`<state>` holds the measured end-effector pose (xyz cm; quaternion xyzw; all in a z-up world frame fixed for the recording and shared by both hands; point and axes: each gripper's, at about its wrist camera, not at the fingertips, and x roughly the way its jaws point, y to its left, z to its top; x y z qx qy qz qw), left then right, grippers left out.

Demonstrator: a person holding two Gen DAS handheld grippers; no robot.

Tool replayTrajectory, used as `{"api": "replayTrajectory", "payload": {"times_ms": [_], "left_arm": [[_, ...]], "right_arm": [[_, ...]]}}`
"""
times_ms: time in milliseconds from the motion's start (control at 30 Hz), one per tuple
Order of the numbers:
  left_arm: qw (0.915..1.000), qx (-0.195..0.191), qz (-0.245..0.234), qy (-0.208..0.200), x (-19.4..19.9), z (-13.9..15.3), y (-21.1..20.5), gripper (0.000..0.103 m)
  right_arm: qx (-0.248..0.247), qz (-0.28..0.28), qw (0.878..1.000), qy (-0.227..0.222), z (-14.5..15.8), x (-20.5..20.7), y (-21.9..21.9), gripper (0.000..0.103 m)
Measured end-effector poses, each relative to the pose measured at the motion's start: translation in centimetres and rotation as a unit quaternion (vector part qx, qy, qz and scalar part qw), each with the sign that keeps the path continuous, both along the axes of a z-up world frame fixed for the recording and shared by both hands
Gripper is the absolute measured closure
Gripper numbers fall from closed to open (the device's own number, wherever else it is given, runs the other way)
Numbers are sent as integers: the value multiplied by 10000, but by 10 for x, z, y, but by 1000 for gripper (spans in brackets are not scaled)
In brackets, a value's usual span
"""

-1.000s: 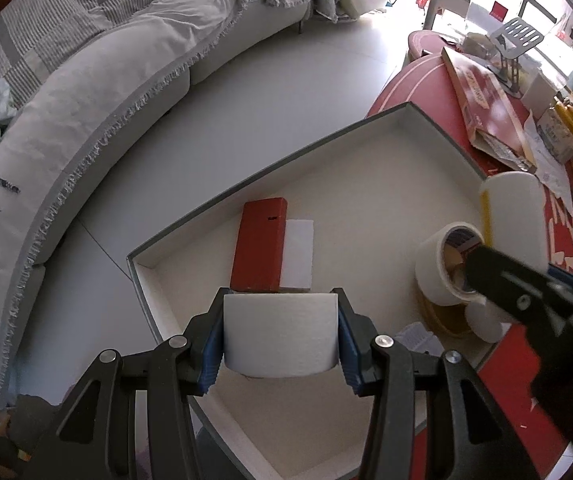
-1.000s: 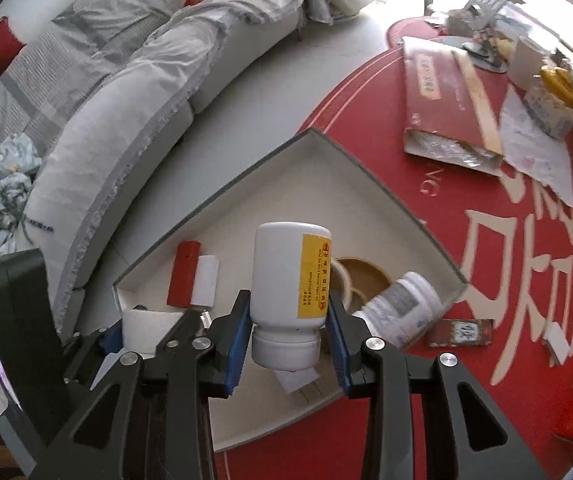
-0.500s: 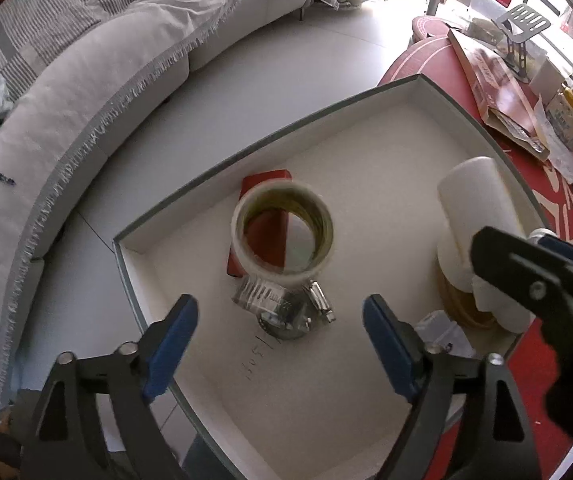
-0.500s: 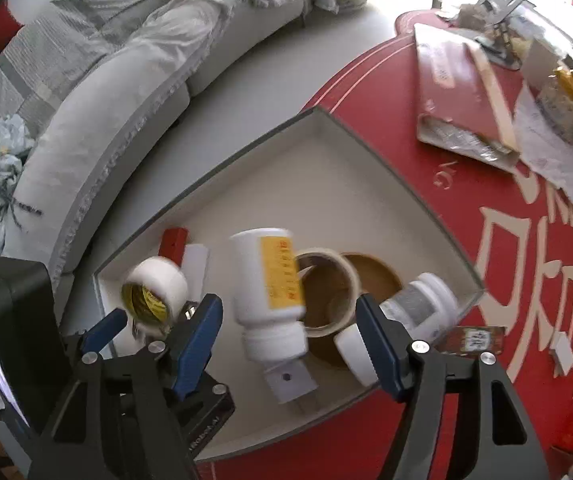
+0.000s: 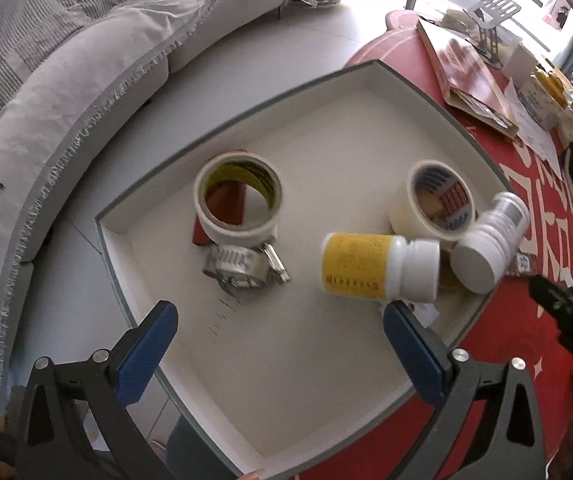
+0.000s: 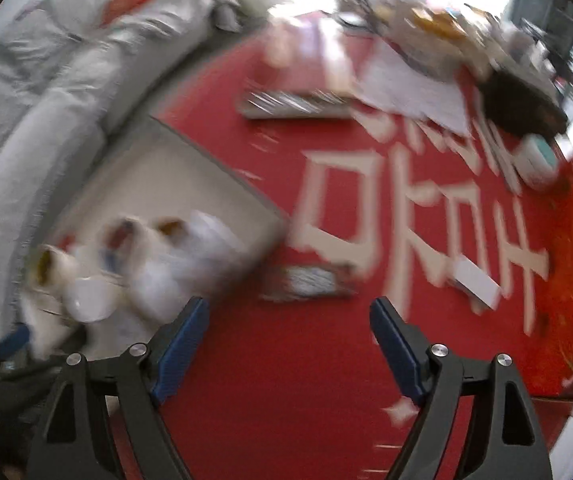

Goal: Organize rigid objects
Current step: 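Release the tape roll into the box while the right tool drops the bottle in, then grasp the white block on the rug with the right tool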

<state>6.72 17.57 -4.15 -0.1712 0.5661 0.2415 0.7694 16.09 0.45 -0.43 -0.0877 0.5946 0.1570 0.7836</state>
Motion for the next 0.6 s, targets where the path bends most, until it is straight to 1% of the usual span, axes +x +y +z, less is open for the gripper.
{"api": "replayTrajectory", "payload": {"times_ms": [100,233,333,433,533,600], "left_arm": [[10000,-51,-1,26,0,-2,-4,0],[9999,-37,-68,73,-1,0,-8,0],[9999,-19,-102,71,-2,4,-12,0],[9998,37,-149,89,-2,7,-16,0],[9997,60,-198,125,-1,7,-20,0],[9996,70,-228,181,-1,6,-24,0]], "right_arm": [[-150,-176,9995,207,-22,11,-17,19],[-199,65,9995,218,-43,15,-10,19],[-293,207,9994,-16,-46,18,3,18],[-258,387,9989,-72,-46,21,14,18],[-247,435,9987,-114,-46,25,16,19],[-238,446,9986,-143,-45,23,15,31]]}}
